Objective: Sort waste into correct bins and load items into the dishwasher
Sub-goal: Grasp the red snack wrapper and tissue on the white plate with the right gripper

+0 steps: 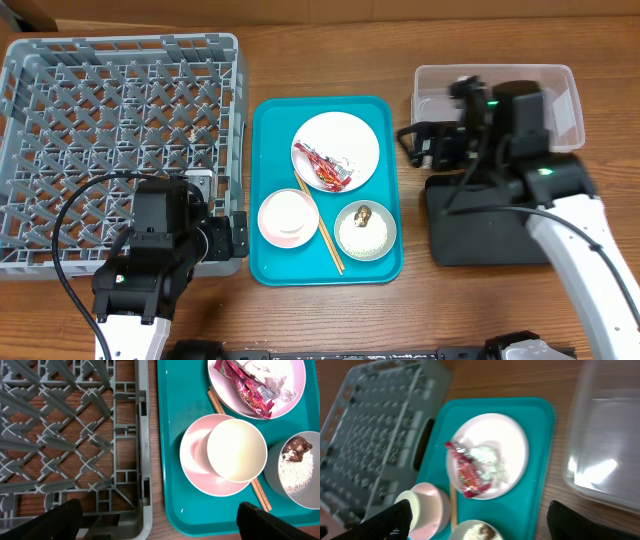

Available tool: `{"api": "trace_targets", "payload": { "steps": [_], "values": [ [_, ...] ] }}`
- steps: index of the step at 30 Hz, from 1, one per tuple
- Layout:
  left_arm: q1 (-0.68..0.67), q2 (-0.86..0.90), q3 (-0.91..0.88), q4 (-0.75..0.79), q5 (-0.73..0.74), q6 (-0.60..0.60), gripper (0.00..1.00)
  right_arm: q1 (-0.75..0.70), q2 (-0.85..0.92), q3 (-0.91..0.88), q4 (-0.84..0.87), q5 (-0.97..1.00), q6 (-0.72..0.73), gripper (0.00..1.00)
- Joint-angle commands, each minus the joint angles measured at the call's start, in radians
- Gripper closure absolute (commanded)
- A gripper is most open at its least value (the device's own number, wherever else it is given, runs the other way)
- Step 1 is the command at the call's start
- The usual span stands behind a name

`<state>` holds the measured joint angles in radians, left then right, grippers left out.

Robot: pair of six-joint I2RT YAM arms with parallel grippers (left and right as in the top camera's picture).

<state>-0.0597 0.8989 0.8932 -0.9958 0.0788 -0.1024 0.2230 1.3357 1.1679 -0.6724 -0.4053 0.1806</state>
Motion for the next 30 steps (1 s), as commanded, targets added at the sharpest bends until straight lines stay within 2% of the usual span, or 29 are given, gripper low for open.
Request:
{"api": "trace_targets", "payload": {
  "steps": [1, 3, 5, 6, 8, 12, 22, 23, 25, 28, 29, 30],
  "values": [
    [-0.006, -0.002, 0.024, 0.006, 0.018, -0.010, 0.00, 0.190, 0.056, 0.050, 0.028, 0.152, -0.068, 0.12],
    [-0.006, -0.002, 0.024, 0.006, 0.018, -0.010, 0.00, 0.311, 0.153, 0.125, 0.021, 0.277, -0.087, 0.12],
    [-0.006, -0.002, 0.024, 0.006, 0.018, -0.011, 0.00, 0.350, 0.228, 0.176, 0.016, 0.295, -0.107, 0.12],
    [-0.006, -0.002, 0.024, 0.006, 0.018, -0.010, 0.00, 0.365, 0.276, 0.198, 0.024, 0.328, -0.106, 0.15],
    [-0.006, -0.002, 0.024, 0.006, 0.018, -0.010, 0.00, 0.378, 0.347, 0.209, 0.060, 0.358, -0.106, 0.20],
    [-0.006, -0.002, 0.024, 0.005, 0.019, -0.010, 0.00, 0.385, 0.500, 0.209, 0.148, 0.359, -0.099, 0.25],
    [-0.006, -0.002, 0.024, 0.005, 0.019, -0.010, 0.00, 0.429, 0.706, 0.208, 0.199, 0.338, -0.076, 0.27],
    [-0.006, -0.002, 0.024, 0.005, 0.019, -0.010, 0.00, 0.429, 0.709, 0.208, 0.201, 0.338, -0.076, 0.31],
    [-0.006, -0.002, 0.024, 0.005, 0.019, -0.010, 0.00, 0.429, 0.709, 0.208, 0.204, 0.337, -0.072, 0.52],
    [-0.006, -0.002, 0.024, 0.005, 0.019, -0.010, 0.00, 0.429, 0.709, 0.208, 0.192, 0.342, -0.046, 0.73],
    [-0.006, -0.002, 0.024, 0.004, 0.019, -0.011, 0.00, 0.429, 0.708, 0.208, 0.185, 0.341, -0.026, 0.85],
    [-0.006, -0.002, 0.024, 0.005, 0.019, -0.011, 0.00, 0.429, 0.705, 0.209, 0.184, 0.341, -0.013, 0.92]
  ]
}}
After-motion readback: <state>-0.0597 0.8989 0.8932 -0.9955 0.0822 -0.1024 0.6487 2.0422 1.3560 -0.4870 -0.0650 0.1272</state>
